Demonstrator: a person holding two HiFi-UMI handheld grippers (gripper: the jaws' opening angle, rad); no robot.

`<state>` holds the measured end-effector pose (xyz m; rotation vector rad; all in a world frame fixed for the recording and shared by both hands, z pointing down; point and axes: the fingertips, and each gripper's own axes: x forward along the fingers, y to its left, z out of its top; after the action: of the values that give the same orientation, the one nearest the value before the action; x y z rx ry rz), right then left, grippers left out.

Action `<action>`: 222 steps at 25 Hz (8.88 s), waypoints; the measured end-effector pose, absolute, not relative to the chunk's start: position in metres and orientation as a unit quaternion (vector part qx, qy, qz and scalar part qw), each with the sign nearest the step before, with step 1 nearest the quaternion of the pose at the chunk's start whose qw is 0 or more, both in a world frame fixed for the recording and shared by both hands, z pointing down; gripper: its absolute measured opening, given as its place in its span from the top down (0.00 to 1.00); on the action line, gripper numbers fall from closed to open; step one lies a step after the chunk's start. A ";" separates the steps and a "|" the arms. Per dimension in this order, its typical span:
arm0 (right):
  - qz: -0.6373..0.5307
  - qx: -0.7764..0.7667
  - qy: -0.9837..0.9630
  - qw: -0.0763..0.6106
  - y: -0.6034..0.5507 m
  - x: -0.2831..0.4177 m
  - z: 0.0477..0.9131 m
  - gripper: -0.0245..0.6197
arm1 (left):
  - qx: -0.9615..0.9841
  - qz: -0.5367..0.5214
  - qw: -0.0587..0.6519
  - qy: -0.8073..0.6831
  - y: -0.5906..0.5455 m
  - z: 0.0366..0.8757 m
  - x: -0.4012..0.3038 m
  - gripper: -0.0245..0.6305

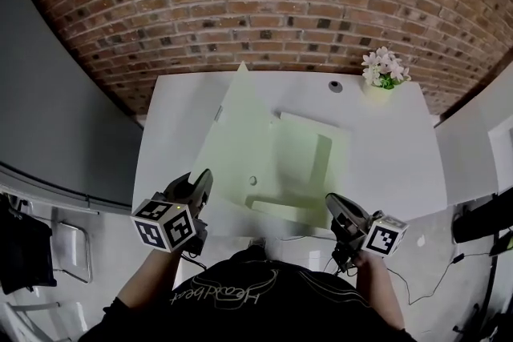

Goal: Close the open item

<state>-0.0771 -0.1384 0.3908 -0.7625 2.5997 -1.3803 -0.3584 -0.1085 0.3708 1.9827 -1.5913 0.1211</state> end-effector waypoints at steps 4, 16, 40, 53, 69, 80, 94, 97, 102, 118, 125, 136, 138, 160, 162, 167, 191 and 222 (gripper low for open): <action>-0.454 -0.249 0.853 0.062 -0.137 -0.064 0.387 0.95 | 0.749 0.062 0.274 -0.600 -0.109 0.364 -0.340 0.94; -0.455 -0.243 0.853 0.082 -0.132 -0.033 0.392 0.95 | 0.757 0.112 0.232 -0.601 -0.106 0.352 -0.298 0.94; -0.454 -0.287 0.844 0.017 -0.137 0.002 0.462 0.95 | 0.765 0.195 0.178 -0.587 -0.105 0.352 -0.250 0.94; -0.455 -0.294 0.840 -0.022 -0.138 -0.002 0.498 0.90 | 0.779 0.230 0.142 -0.566 -0.106 0.353 -0.216 0.94; -0.467 -0.299 0.832 -0.032 -0.136 -0.006 0.520 0.90 | 0.795 0.284 0.121 -0.522 -0.100 0.371 -0.173 0.94; -0.470 -0.302 0.828 -0.031 -0.135 -0.005 0.523 0.90 | 0.804 0.298 0.108 -0.503 -0.099 0.383 -0.151 0.93; -0.480 -0.288 0.828 -0.021 -0.134 -0.008 0.523 0.91 | 0.812 0.319 0.111 -0.476 -0.098 0.400 -0.125 0.93; -0.480 -0.291 0.827 -0.026 -0.134 -0.007 0.524 0.91 | 0.813 0.326 0.111 -0.470 -0.097 0.404 -0.120 0.93; -0.478 -0.298 0.826 -0.029 -0.135 -0.004 0.526 0.91 | 0.815 0.338 0.111 -0.458 -0.097 0.412 -0.112 0.92; -0.489 -0.282 0.826 0.000 -0.135 -0.008 0.523 0.93 | 0.814 0.376 0.104 -0.429 -0.096 0.442 -0.086 0.91; -0.490 -0.279 0.826 0.002 -0.132 -0.010 0.521 0.93 | 0.811 0.397 0.101 -0.418 -0.093 0.451 -0.081 0.91; -0.497 -0.274 0.823 0.013 -0.132 -0.011 0.522 0.93 | 0.801 0.432 0.088 -0.405 -0.093 0.470 -0.074 0.91; -0.497 -0.275 0.823 0.014 -0.131 -0.011 0.522 0.93 | 0.799 0.438 0.088 -0.402 -0.092 0.473 -0.073 0.91; -0.506 -0.274 0.818 0.026 -0.128 -0.012 0.521 0.93 | 0.787 0.482 0.089 -0.374 -0.091 0.501 -0.066 0.90; -0.506 -0.274 0.817 0.028 -0.129 -0.012 0.520 0.93 | 0.786 0.485 0.089 -0.372 -0.091 0.503 -0.066 0.90; -0.508 -0.274 0.816 0.033 -0.128 -0.012 0.520 0.93 | 0.781 0.498 0.089 -0.365 -0.090 0.507 -0.064 0.89; -0.513 -0.273 0.812 0.056 -0.132 -0.005 0.519 0.93 | 0.755 0.566 0.076 -0.322 -0.088 0.522 -0.061 0.88; -0.474 -0.285 0.833 -0.009 -0.167 -0.025 0.513 0.96 | 0.727 0.638 0.009 -0.252 -0.087 0.526 -0.057 0.88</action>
<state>-0.0247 -0.1670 0.5125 -0.8992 2.6324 -1.4982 -0.0575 -0.0868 0.5263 2.2727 -0.7888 1.9931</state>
